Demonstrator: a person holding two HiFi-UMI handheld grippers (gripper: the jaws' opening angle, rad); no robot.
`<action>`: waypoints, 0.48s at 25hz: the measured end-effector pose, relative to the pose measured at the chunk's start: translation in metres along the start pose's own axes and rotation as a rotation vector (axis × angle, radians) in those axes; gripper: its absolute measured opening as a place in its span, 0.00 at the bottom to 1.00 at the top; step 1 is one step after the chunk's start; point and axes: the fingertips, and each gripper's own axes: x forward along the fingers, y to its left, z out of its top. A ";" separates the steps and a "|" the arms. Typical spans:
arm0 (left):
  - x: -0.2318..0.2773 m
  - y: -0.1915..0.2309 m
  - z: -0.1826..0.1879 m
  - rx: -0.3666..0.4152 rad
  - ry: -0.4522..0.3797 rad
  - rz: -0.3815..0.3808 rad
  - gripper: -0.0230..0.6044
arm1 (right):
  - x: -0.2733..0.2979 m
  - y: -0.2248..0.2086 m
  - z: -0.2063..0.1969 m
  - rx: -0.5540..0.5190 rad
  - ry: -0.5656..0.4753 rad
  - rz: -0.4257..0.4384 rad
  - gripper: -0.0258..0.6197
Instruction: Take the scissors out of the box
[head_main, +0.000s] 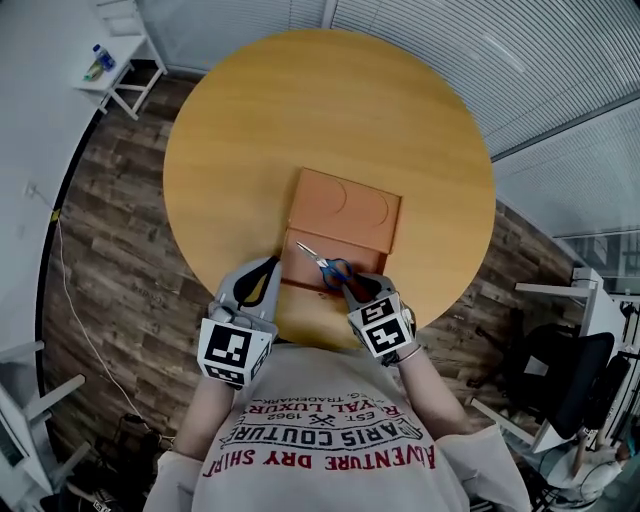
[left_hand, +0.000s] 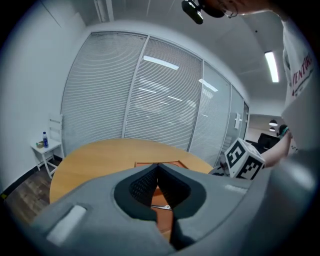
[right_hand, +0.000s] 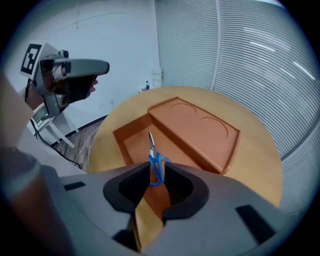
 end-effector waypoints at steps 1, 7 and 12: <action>0.002 0.003 -0.001 -0.003 0.000 -0.002 0.05 | 0.006 -0.001 -0.001 -0.021 0.027 0.000 0.19; 0.007 0.012 -0.008 -0.012 0.013 -0.017 0.05 | 0.036 0.004 -0.005 -0.148 0.147 0.029 0.20; 0.010 0.018 -0.014 0.000 0.036 -0.018 0.05 | 0.059 0.008 -0.013 -0.228 0.259 0.065 0.21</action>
